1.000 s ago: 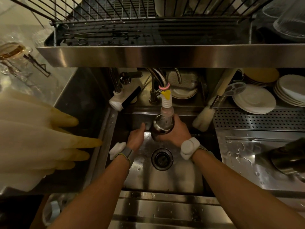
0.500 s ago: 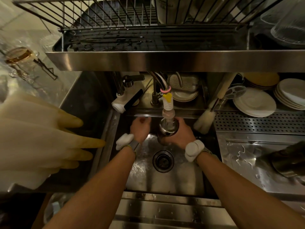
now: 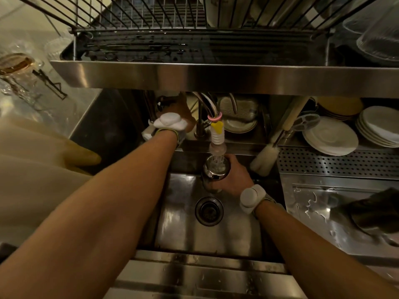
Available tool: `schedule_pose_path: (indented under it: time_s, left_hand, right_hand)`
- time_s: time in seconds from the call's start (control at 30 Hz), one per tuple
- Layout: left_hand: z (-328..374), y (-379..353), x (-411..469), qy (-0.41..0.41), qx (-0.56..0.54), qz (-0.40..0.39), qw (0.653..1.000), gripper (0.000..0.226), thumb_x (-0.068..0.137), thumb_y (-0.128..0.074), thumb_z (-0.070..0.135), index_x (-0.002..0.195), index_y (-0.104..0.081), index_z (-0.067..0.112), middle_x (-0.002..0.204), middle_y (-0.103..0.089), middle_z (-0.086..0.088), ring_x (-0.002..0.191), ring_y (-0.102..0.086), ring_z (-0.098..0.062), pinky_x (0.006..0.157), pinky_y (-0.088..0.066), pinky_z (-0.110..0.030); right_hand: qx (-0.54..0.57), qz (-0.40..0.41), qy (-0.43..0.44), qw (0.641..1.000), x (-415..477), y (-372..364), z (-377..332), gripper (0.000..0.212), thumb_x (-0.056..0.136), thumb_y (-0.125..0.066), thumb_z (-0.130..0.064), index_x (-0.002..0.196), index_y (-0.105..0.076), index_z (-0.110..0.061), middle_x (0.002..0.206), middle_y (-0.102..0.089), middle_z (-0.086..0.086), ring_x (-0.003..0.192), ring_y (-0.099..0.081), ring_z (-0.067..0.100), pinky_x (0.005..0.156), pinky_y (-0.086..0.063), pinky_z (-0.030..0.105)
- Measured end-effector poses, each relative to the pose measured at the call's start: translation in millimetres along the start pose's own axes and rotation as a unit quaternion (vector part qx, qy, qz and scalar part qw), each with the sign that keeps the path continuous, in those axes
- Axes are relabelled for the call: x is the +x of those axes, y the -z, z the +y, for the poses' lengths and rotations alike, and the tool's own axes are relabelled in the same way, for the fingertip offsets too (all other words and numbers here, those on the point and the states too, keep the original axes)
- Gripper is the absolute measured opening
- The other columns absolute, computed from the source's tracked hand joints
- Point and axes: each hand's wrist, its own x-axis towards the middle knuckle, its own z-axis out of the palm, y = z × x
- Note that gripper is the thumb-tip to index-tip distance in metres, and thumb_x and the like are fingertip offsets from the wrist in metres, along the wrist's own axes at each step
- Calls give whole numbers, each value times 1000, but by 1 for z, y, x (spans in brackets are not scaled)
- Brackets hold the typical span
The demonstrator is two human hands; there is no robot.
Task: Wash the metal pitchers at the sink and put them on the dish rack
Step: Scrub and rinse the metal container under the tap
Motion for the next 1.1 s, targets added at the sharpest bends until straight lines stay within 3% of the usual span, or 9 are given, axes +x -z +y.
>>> schedule_pose_path:
  time_s: [0.13,0.27,0.47,0.6,0.67,0.73,0.83,1.0,1.1]
  left_hand:
    - [-5,-5,4,-4,25,28,999,63,87,-45,42,144,-33,16,138,-50,-17,126,-49,-39,104,-41,-43]
    - [-4,-9,1,-1,18,82,997,60,79,-56,33,134,-35,22,124,-59,-14,113,-57,-38,89,-44,-41]
    - [-12,-11,-6,-12,-2,99,995,52,77,-58,32,124,-38,25,119,-60,-11,110,-56,-38,87,-43,-42]
    - [-12,-8,-22,-39,-85,81,992,65,84,-58,24,141,-28,22,131,-55,-11,116,-55,-34,90,-46,-39]
    - [-11,-15,-37,-49,-105,118,986,72,85,-58,23,147,-22,16,135,-53,-12,119,-53,-34,93,-45,-38]
    - [-11,-33,-53,-25,-126,151,980,64,85,-57,26,142,-31,12,130,-56,-14,116,-55,-34,90,-46,-38]
    - [-18,-67,-78,28,-200,72,977,50,86,-57,27,132,-41,18,125,-60,-12,112,-59,-35,90,-50,-40]
    - [-45,-121,-107,69,-115,-182,974,28,84,-62,33,111,-62,25,119,-67,-8,111,-62,-25,95,-49,-30]
    - [-48,-121,-106,80,-145,-187,968,27,85,-62,31,110,-65,24,115,-69,-6,106,-64,-23,93,-50,-28]
  right_hand:
    - [-1,3,0,1000,2,0,2,97,53,-90,-33,135,-39,-22,128,-60,-1,115,-59,18,95,-48,29]
    - [-8,2,-5,1000,5,0,4,97,52,-90,-33,134,-40,-22,128,-60,-2,115,-59,18,94,-48,29]
    - [-19,-3,-1,1000,7,-2,6,98,51,-90,-34,134,-39,-22,128,-60,-1,115,-59,18,96,-48,31]
    - [-48,-6,2,999,5,0,9,98,49,-89,-36,133,-40,-25,126,-60,-4,114,-60,18,92,-49,29]
    - [-54,4,4,999,5,5,6,99,49,-90,-34,134,-40,-24,126,-61,-3,114,-60,18,93,-50,32]
    - [-24,30,0,999,3,7,5,99,51,-91,-31,135,-39,-21,123,-61,-3,111,-60,17,93,-50,31]
    - [6,70,-12,997,-3,-1,14,91,49,-91,-40,127,-44,-27,111,-61,-14,101,-61,7,86,-50,24]
    - [-226,-45,-67,971,-16,-5,32,91,52,-86,-38,129,-41,-20,119,-64,3,108,-62,25,90,-52,35]
    - [-87,34,-53,994,-13,3,17,96,50,-87,-41,131,-39,-22,119,-62,-2,108,-61,20,93,-51,35]
